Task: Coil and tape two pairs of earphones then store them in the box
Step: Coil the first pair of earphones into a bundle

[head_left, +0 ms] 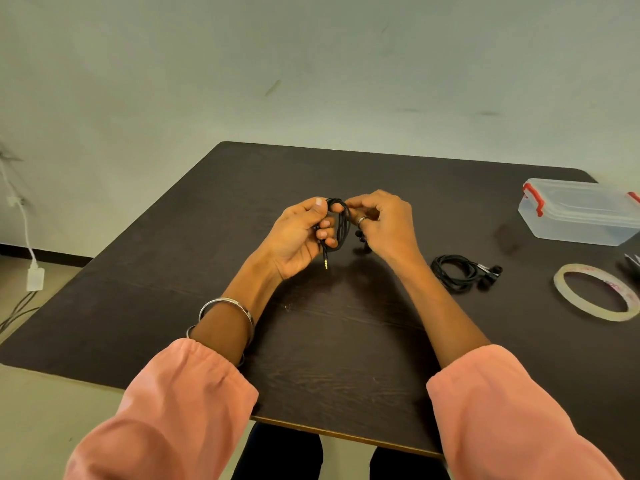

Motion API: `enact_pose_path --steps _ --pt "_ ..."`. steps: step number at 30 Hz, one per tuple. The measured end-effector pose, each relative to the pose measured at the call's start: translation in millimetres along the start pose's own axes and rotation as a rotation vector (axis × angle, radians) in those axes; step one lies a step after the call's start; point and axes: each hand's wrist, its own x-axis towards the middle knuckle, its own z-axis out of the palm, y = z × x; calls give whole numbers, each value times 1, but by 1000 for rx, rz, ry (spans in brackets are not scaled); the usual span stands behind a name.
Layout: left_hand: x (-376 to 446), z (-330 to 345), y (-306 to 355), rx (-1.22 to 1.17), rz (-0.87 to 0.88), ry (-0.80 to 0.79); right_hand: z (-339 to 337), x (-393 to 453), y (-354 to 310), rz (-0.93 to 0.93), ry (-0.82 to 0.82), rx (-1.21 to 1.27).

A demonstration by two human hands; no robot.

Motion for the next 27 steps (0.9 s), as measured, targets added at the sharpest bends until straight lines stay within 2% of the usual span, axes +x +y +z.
enact_pose_path --steps 4,8,11,15,20,25,27 --pt "-2 0 0 13 7 29 5 -4 -2 204 -74 260" --pt "-3 2 0 57 2 77 6 -5 1 221 -68 224" --pt "-3 3 1 65 10 112 6 -5 0 315 -77 368" --pt "-3 5 0 77 14 147 4 -7 -7 367 -205 621" --pt "-1 5 -1 89 47 207 0 -5 -7 463 -319 759" --pt "-1 4 -1 155 93 224 -3 -6 -7 422 -399 811" --pt "0 4 -2 185 102 214 0 -7 -6 417 -365 783"
